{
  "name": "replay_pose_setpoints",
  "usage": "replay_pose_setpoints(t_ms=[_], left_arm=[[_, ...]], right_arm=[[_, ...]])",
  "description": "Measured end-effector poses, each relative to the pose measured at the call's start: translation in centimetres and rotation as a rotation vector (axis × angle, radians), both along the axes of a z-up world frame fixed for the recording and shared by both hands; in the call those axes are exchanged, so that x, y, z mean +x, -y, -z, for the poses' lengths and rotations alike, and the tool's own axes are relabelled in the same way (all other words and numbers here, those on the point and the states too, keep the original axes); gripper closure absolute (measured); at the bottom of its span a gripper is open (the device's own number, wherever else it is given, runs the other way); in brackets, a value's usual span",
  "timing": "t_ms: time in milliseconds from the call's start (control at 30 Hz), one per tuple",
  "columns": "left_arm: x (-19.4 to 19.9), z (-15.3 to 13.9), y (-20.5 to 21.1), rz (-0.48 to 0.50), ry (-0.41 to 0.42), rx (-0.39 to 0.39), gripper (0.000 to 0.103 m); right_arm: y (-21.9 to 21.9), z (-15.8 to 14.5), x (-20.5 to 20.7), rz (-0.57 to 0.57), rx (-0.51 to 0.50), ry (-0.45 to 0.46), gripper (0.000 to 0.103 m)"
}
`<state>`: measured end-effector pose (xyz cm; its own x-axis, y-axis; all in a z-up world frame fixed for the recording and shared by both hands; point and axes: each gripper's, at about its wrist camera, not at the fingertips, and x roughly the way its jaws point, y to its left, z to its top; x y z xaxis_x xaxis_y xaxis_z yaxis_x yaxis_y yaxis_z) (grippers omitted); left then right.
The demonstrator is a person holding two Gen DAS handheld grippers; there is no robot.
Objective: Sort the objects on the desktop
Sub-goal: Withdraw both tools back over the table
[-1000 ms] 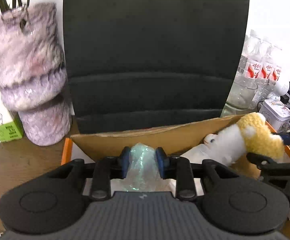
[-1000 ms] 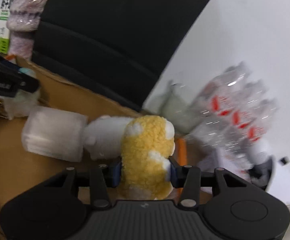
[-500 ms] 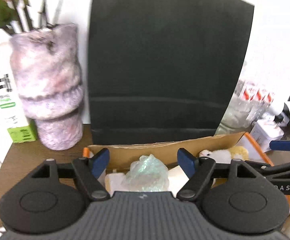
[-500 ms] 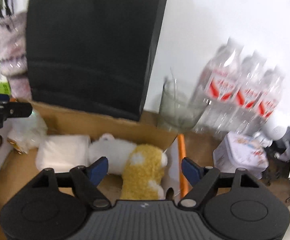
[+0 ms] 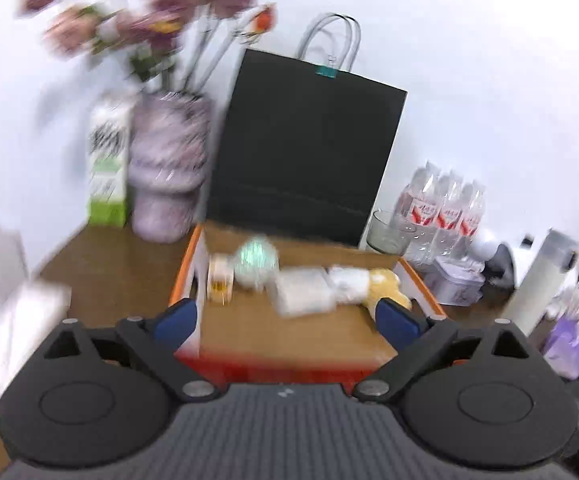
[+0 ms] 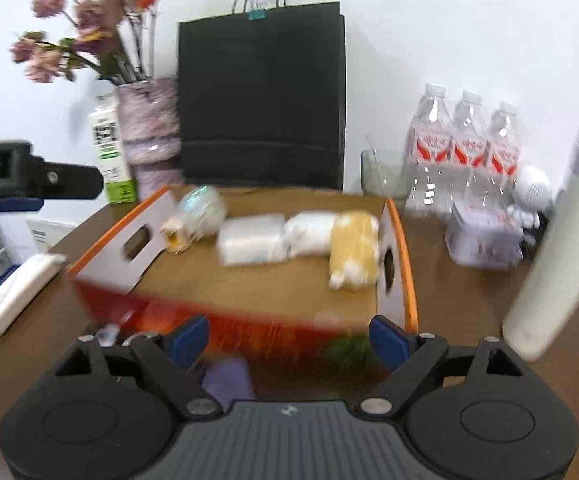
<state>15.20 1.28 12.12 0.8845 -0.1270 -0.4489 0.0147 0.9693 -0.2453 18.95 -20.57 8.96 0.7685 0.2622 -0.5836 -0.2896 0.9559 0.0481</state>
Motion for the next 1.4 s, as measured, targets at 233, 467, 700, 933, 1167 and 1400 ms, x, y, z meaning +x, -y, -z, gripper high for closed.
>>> replay_pose_setpoints(t_ms=[233, 467, 700, 933, 1167, 1400], left_arm=[[-10.0, 6.2, 2.3, -0.043, -0.143, 0.010, 0.005], [-14.9, 8.7, 2.8, -0.026, -0.140, 0.079, 0.004], [-15.8, 8.9, 3.7, -0.010, -0.122, 0.143, 0.003], [-16.0, 9.2, 4.8, 0.006, -0.105, 0.203, 0.003], [-16.1, 9.3, 4.6, -0.004, -0.116, 0.230, 0.003], [-16.1, 9.2, 4.8, 0.003, -0.117, 0.253, 0.003]], right_arm=[[2.0, 3.9, -7.7, -0.016, 0.040, -0.053, 0.011], [2.8, 5.5, -12.7, -0.077, 0.087, -0.048, 0.000], [3.3, 6.7, -14.9, -0.039, 0.052, -0.078, 0.000], [3.6, 6.8, -16.1, -0.026, 0.047, -0.025, 0.001], [4.5, 6.9, -15.7, -0.018, 0.115, -0.043, 0.001], [4.5, 7.0, -16.0, -0.006, 0.123, -0.031, 0.001]])
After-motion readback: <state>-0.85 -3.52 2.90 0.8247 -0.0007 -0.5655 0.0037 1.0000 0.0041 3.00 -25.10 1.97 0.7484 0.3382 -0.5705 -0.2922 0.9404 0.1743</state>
